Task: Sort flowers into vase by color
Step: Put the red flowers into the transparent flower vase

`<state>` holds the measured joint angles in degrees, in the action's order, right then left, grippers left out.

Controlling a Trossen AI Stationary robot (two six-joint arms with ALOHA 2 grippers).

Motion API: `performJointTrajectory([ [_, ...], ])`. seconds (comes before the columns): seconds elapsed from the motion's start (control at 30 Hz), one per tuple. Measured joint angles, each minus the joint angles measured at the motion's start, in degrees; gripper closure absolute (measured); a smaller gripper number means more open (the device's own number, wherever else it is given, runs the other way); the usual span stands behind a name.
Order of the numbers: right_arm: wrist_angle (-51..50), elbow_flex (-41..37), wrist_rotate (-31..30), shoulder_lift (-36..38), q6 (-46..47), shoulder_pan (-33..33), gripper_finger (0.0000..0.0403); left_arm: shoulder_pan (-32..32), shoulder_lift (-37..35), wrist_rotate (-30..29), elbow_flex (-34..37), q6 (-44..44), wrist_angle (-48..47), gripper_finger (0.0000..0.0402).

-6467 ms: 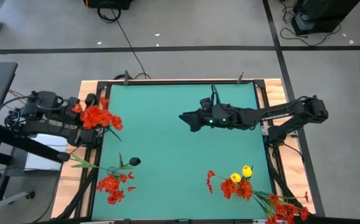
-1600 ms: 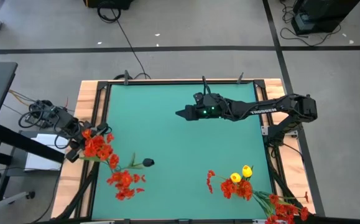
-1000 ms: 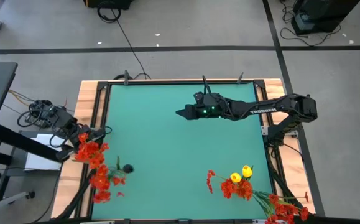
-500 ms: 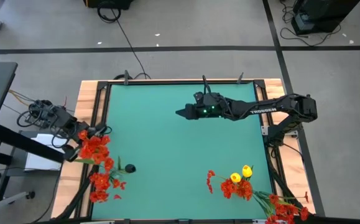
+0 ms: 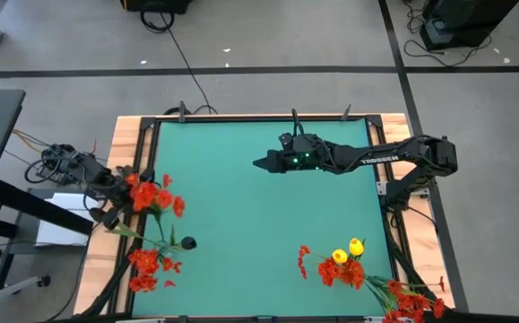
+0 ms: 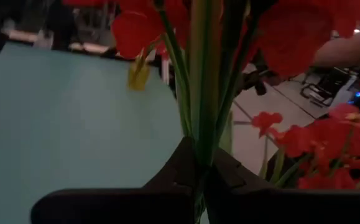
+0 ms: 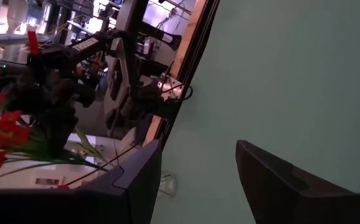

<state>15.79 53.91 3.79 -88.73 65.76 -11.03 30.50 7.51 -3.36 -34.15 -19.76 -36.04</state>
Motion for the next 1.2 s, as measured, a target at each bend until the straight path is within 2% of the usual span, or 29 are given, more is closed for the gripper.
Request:
performJointTrajectory([
  [0.2, 0.01, 0.0, 1.32, 0.0, -1.22, 0.0, 0.0188, 0.0, 1.21, -2.06, 0.29, -6.17, -4.04, 0.0393],
  [0.47, 0.0, 0.0, 2.61, 0.0, -2.13, -0.06, 0.0188, 0.0, 3.04, -1.93, 7.19, -7.8, 4.34, 0.0394],
  [0.6, 0.0, 0.0, 3.91, 0.0, -2.87, -0.37, 0.0188, 0.0, 3.02, -0.91, 7.87, -7.28, 4.53, 0.0389],
  [0.83, 0.0, 0.0, 5.09, 0.0, -2.97, -1.6, 0.0188, 0.0, 2.99, 10.92, 7.87, -5.31, 5.54, 0.0365],
  [1.03, 0.0, 0.0, 5.38, 0.0, -2.97, -1.88, 0.0188, 0.0, 2.99, 12.6, 7.87, -5.24, 7.23, 0.0332],
  [1.2, 0.0, 0.0, 5.49, 0.0, -2.97, -1.81, 0.0188, 0.0, 2.99, 12.66, 7.87, -4.92, 7.3, 0.0271],
])
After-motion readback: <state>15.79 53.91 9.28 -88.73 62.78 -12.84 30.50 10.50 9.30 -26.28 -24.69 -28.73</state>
